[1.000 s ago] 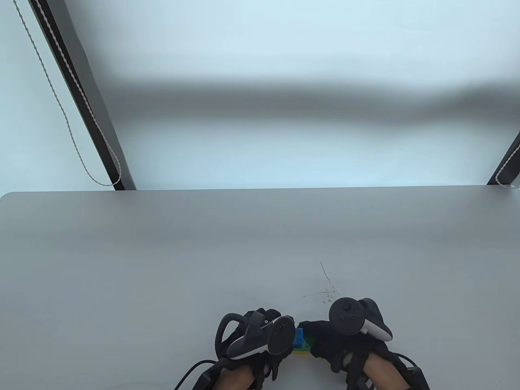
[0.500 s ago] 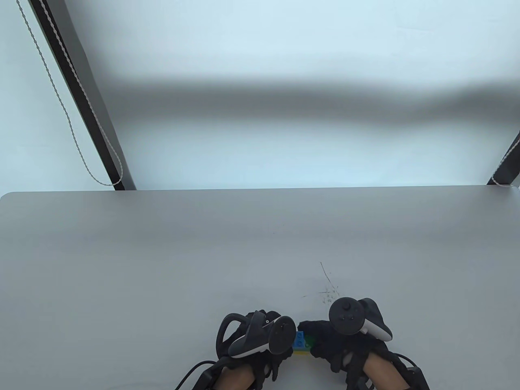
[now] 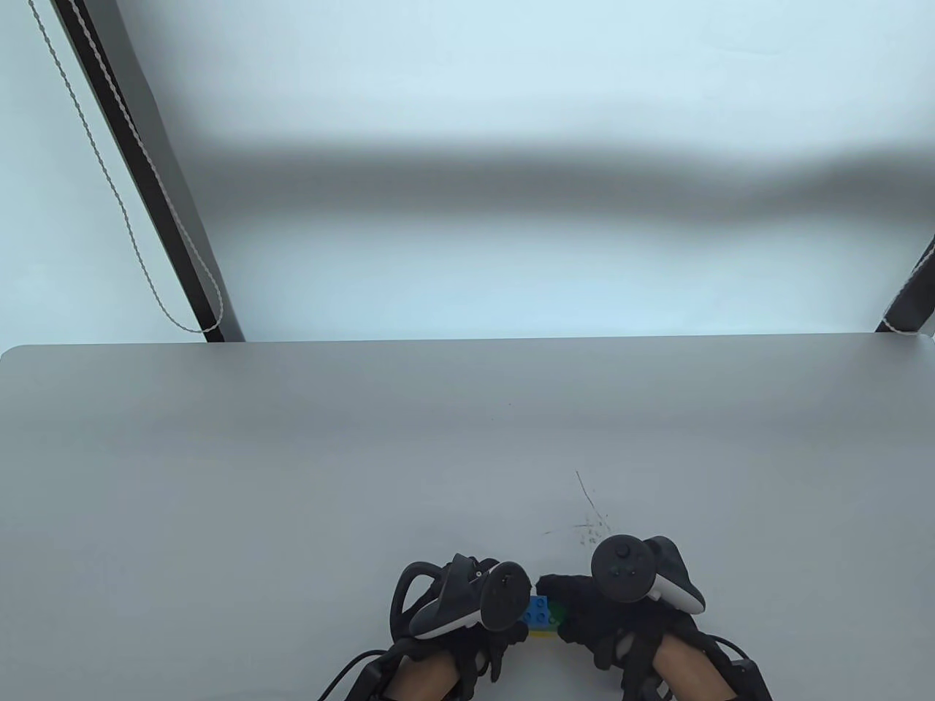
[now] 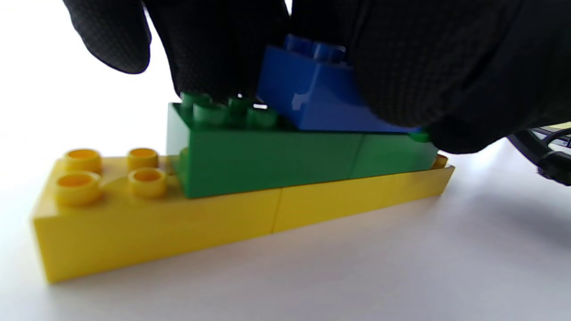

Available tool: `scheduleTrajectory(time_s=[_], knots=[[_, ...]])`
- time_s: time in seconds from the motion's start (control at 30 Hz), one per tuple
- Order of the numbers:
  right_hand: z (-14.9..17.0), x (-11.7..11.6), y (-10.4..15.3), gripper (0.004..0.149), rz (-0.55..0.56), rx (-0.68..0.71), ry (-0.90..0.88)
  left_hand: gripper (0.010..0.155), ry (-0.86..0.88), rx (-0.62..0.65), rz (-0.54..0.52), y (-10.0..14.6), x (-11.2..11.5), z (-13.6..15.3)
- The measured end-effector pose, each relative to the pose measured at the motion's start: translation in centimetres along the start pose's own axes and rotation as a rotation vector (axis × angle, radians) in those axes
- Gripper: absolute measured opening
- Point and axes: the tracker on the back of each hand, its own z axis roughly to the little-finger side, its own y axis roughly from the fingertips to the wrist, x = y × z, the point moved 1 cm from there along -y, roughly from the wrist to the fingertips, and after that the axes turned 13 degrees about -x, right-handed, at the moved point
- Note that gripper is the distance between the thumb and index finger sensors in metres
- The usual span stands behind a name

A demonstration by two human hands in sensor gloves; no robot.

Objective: Stack lego bricks

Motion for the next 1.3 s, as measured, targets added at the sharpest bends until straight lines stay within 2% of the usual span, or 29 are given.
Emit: scheduleTrajectory(time_s=[0.63, 0.87, 1.07, 1.3], knots=[[0.0, -0.1, -0.1, 0.065, -0.001, -0.006, -0.005, 0.063, 0.126, -0.024, 0.096, -1.1, 0.7, 1.0], [0.0, -0.1, 0.0, 0.065, 0.007, -0.011, -0.012, 0.064, 0.124, -0.016, 0.123, -1.3, 0.8, 1.1], [-0.1, -0.1, 0.0, 0.064, 0.025, 0.001, 0.009, 0.065, 0.120, -0.003, 0.092, -1.0, 0.9, 1.4], [-0.8, 0.0, 0.2, 0.065, 0.063, 0.007, 0.088, 0.065, 0.128, 0.004, 0.107, -0.9, 1.0, 1.7]])
